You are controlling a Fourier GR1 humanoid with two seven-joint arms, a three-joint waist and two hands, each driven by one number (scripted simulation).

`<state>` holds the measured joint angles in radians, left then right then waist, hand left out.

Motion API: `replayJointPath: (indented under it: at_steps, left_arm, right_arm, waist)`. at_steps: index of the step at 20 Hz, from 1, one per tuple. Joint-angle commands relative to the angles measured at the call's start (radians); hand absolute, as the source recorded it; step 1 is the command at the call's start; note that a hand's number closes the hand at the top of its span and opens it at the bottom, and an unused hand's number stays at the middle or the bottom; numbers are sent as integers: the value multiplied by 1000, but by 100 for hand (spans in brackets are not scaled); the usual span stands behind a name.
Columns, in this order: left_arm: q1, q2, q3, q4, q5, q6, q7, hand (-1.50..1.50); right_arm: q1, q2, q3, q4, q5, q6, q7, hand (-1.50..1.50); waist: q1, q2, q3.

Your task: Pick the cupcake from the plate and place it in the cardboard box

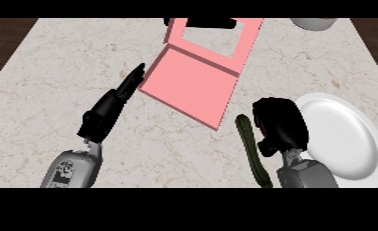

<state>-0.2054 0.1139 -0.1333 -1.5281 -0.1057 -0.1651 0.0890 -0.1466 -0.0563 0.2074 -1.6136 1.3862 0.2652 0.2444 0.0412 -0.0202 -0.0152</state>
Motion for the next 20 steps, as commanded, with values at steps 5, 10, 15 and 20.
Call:
replayJointPath:
  at_steps: [5,10,15,20]
  left_arm:
    - [-38,-14,-8,20,2,-7,8,0]
    - [-47,-26,-21,35,-7,-3,14,0]
    - [-60,-29,-21,35,-6,-6,13,0]
    - [-59,-31,-16,54,-15,6,7,0]
  right_arm:
    - [-138,55,334,-100,57,-91,515,150]
    - [-278,56,547,-168,8,-56,812,150]
    - [-422,56,652,-205,10,-106,1033,150]
    - [-529,56,644,-239,-14,-112,1151,150]
  waist:
    - [30,8,12]
    - [42,8,11]
    - [48,4,10]
    - [35,4,10]
